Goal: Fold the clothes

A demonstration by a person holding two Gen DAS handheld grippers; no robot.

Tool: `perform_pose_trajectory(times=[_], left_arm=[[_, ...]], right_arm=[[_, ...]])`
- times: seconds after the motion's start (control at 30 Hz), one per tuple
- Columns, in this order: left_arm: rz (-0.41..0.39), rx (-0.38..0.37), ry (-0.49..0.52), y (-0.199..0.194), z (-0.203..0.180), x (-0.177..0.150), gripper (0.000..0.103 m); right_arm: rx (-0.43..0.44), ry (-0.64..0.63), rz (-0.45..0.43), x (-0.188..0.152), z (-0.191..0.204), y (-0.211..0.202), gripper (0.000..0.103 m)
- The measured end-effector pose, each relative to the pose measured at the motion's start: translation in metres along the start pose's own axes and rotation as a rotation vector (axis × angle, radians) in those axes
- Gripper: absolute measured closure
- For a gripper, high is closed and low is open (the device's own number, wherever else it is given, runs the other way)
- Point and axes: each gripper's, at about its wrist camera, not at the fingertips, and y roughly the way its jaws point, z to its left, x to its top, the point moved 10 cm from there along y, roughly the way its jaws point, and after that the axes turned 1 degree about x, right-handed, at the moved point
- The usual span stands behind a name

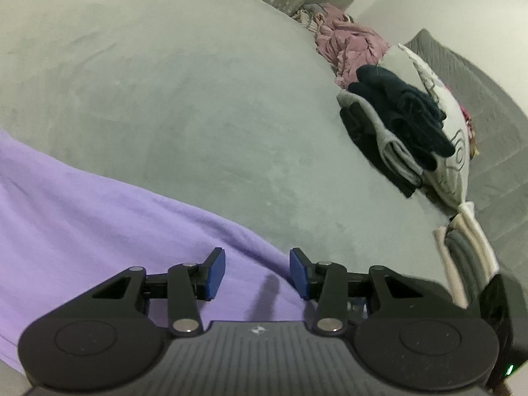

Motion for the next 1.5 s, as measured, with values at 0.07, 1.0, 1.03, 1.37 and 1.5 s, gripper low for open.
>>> perform_pose_trajectory(times=[0.07, 1.0, 1.03, 1.37, 1.5], left_arm=[[0.006, -0.008, -0.009, 0.001, 0.000, -0.002, 0.068], [0.059, 0.055, 0.008, -0.019, 0.032, -0.033, 0.103], [0.060, 0.056, 0.007, -0.020, 0.034, -0.033, 0.102], [0.082, 0.028, 0.019, -0.032, 0.046, -0.042, 0.102], [0.091, 0.014, 0.018, -0.035, 0.050, -0.045, 0.102]], right_arm=[[0.002, -0.037, -0.022, -0.001, 0.007, -0.007, 0.100], [0.005, -0.190, 0.020, 0.016, 0.019, 0.011, 0.084], [0.018, -0.225, 0.037, 0.015, 0.025, 0.017, 0.083], [0.132, -0.350, 0.078, 0.031, 0.057, 0.070, 0.075], [0.159, -0.382, 0.070, 0.039, 0.069, 0.083, 0.075]])
